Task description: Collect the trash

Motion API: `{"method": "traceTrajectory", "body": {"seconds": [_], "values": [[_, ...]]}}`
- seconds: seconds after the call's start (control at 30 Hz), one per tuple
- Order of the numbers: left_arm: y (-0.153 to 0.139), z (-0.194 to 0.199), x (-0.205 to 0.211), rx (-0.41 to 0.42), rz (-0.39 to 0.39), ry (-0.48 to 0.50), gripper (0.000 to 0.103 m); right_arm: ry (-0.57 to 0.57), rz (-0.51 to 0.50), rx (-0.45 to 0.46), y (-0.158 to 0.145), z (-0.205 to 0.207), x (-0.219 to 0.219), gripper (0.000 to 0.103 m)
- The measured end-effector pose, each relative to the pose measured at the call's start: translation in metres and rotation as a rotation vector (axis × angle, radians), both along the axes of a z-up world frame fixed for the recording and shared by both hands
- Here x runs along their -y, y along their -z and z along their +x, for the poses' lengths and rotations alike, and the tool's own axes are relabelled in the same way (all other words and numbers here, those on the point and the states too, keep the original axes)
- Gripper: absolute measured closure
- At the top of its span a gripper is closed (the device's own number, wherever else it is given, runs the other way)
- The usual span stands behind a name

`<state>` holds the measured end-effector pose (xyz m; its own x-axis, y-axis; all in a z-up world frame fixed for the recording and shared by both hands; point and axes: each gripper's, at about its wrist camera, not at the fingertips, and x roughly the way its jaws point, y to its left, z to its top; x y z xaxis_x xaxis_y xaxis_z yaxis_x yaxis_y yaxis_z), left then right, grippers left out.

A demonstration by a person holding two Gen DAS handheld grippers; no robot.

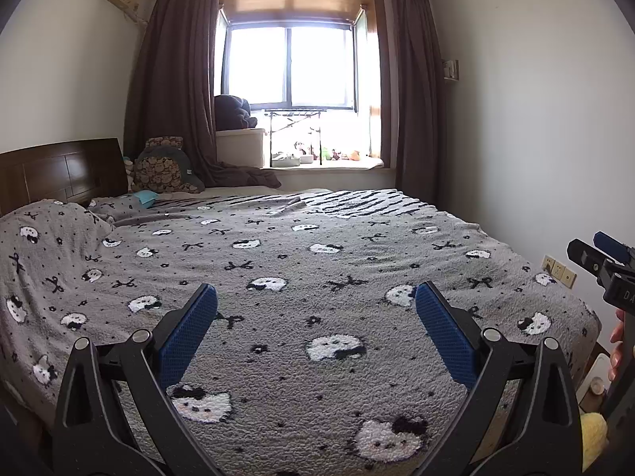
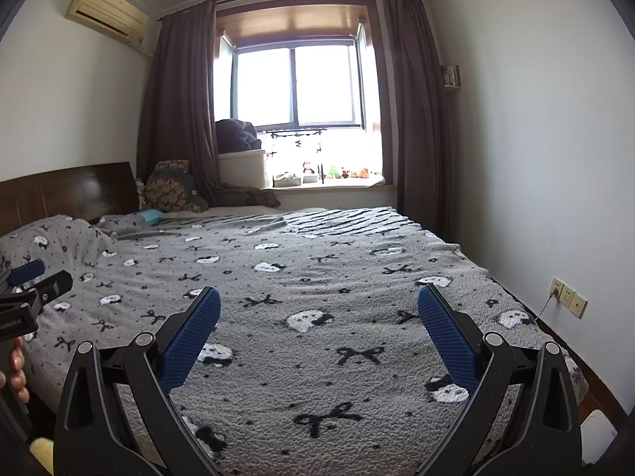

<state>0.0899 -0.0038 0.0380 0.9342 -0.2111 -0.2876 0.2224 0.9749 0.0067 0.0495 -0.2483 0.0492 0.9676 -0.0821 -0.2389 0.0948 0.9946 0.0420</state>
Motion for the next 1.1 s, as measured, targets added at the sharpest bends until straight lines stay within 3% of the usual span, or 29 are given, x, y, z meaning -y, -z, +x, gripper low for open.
{"method": "traceTrajectory", "body": {"seconds": [0.47,1.1], "values": [[-0.0002,0.0006,-0.0007,-0.003,0.001,0.000,0.008,-0.003,0.000,-0.004,-0.0002,0.0007,0.0010,0.003],[-0.0072,-0.0022,-0.0067,0.019,0.017,-0.071,0.008,-0.004,0.000,-0.021,0.0023,0.0026,0.0017,0.003]]}}
